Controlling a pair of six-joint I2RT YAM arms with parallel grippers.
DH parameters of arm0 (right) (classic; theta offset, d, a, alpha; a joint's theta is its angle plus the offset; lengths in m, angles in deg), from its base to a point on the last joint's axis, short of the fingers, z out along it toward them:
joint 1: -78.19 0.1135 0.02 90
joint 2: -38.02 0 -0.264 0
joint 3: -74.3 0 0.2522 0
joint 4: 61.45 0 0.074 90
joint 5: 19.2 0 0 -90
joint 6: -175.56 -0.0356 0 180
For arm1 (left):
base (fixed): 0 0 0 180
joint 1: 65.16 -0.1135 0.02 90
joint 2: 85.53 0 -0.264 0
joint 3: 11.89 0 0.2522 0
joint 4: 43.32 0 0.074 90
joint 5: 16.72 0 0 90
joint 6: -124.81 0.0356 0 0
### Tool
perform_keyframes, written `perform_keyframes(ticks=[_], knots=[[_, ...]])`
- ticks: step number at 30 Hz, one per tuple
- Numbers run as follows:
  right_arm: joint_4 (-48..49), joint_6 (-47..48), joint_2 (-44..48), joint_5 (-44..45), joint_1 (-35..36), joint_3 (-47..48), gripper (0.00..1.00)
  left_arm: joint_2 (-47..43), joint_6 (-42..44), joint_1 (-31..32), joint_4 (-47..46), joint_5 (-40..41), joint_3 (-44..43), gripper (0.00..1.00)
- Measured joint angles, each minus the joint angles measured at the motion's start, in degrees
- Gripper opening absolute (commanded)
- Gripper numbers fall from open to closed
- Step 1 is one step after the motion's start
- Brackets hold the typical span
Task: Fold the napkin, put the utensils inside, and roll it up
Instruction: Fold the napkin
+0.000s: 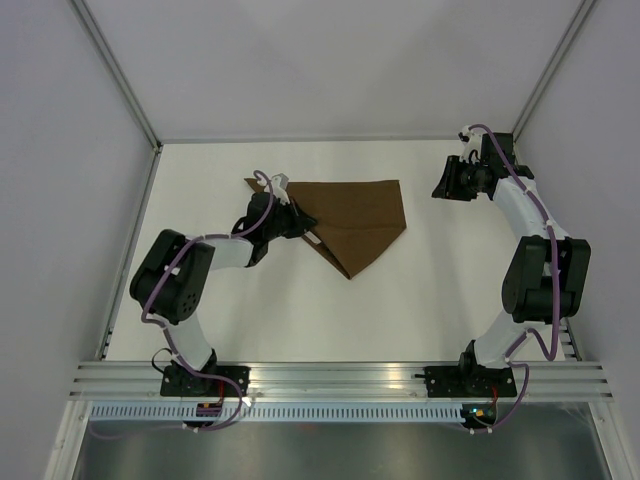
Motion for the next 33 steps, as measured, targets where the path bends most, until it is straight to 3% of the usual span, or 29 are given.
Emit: perform_keyframes(ticks=[33], knots=[[-0.07,0.07,-0.83,-0.07,0.0,0.0,0.37,8.63,-6.01,-7.54,-2.78,-8.44,-2.45,0.02]])
